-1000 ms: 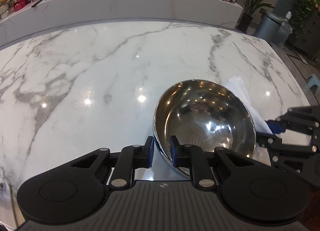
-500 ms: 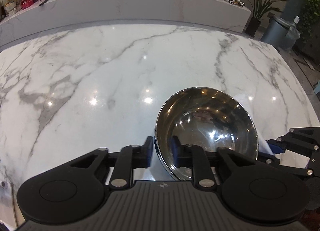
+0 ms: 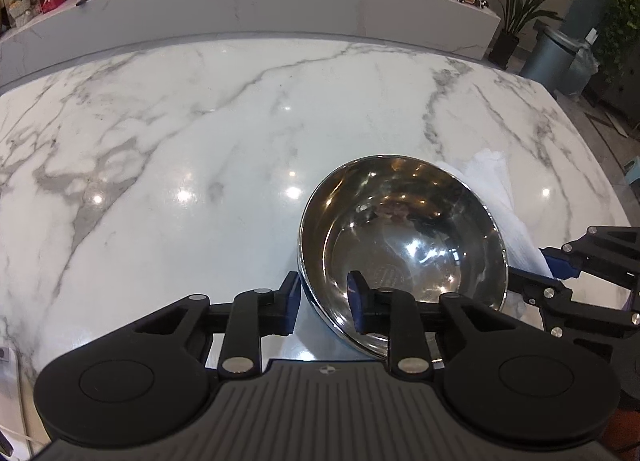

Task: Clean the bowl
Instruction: 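Lower the bowl onto the table with the left tool while the right tool wipes its side, then hold the bowl rim with the left tool while the right tool wipes around the blue shell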

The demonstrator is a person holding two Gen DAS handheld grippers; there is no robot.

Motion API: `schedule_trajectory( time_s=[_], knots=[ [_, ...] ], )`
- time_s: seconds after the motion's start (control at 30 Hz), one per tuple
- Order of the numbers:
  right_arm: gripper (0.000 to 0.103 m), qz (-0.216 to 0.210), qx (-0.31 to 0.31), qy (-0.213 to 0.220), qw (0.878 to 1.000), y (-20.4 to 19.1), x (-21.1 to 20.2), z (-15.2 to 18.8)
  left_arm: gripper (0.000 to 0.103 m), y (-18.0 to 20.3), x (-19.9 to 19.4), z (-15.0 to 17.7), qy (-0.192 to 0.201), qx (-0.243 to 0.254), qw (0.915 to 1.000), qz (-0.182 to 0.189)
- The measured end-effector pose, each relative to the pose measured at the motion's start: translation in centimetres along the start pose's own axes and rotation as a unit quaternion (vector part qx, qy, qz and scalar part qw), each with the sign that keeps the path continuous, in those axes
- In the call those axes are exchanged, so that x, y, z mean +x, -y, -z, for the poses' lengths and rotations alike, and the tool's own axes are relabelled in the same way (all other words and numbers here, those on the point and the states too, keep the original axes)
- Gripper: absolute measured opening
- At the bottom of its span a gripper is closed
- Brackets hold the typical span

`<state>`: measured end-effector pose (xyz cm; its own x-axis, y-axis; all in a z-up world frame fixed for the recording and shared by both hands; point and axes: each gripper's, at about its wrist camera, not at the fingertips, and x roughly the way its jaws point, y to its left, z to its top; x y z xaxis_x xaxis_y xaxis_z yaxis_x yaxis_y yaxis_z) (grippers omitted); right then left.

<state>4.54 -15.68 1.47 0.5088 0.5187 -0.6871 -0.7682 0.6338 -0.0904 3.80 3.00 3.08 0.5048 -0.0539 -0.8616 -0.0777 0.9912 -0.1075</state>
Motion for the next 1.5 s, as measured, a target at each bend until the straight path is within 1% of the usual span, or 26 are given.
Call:
schedule_trajectory(
  time_s=[0.2, 0.33, 0.47, 0.53, 0.67, 0.8, 0.9, 1.03, 1.13, 1.33, 1.5],
  knots=[
    [0.013, -0.009, 0.001, -0.017, 1.0, -0.7, 0.8, 0.7, 0.02, 0.0, 0.9, -0.5, -0.007, 0.007, 0.9999, -0.005],
    [0.013, -0.004, 0.004, -0.023, 1.0, -0.9, 0.9, 1.1, 0.02, 0.0, 1.0, -0.3, -0.008, 0.011, 0.9999, -0.006],
    [0.013, 0.015, 0.009, -0.015, 1.0, -0.6, 0.4, 1.0, 0.02, -0.4, 0.5, -0.1, 0.009, 0.012, 0.9999, -0.002],
    [0.013, 0.028, 0.02, -0.002, 0.999, -0.2, -0.2, 0.5, 0.022, -0.7, 0.3, 0.0, 0.015, 0.01, 0.9998, -0.002],
    [0.013, 0.033, 0.022, 0.012, 0.999, 0.0, -0.5, 0.0, 0.027, -1.0, 0.2, 0.2, 0.017, -0.002, 0.9998, 0.01],
    [0.013, 0.031, 0.007, 0.008, 0.999, -0.6, -0.2, 0.1, 0.027, -1.1, 0.3, 0.4, 0.016, -0.011, 0.9995, 0.024],
    [0.013, 0.027, 0.003, 0.001, 1.0, -1.0, 0.2, 0.1, 0.027, -1.1, 0.7, 0.5, 0.011, -0.011, 0.9995, 0.028],
    [0.013, 0.025, 0.003, -0.008, 1.0, -1.3, 0.5, 0.2, 0.02, -0.9, 1.1, 0.6, 0.004, -0.005, 0.9997, 0.026],
    [0.013, 0.021, 0.004, -0.018, 1.0, -1.5, 0.8, 0.4, 0.018, -0.8, 1.4, 0.7, 0.0, 0.003, 0.9998, 0.017],
    [0.013, 0.014, -0.003, -0.038, 0.999, -2.1, 1.4, 0.7, 0.017, -0.7, 1.7, 0.4, 0.001, 0.01, 0.9999, 0.01],
    [0.013, 0.017, -0.006, -0.047, 0.999, -2.3, 1.3, 0.6, 0.018, -0.7, 1.5, 0.6, 0.0, 0.019, 0.9998, 0.006]
  ],
)
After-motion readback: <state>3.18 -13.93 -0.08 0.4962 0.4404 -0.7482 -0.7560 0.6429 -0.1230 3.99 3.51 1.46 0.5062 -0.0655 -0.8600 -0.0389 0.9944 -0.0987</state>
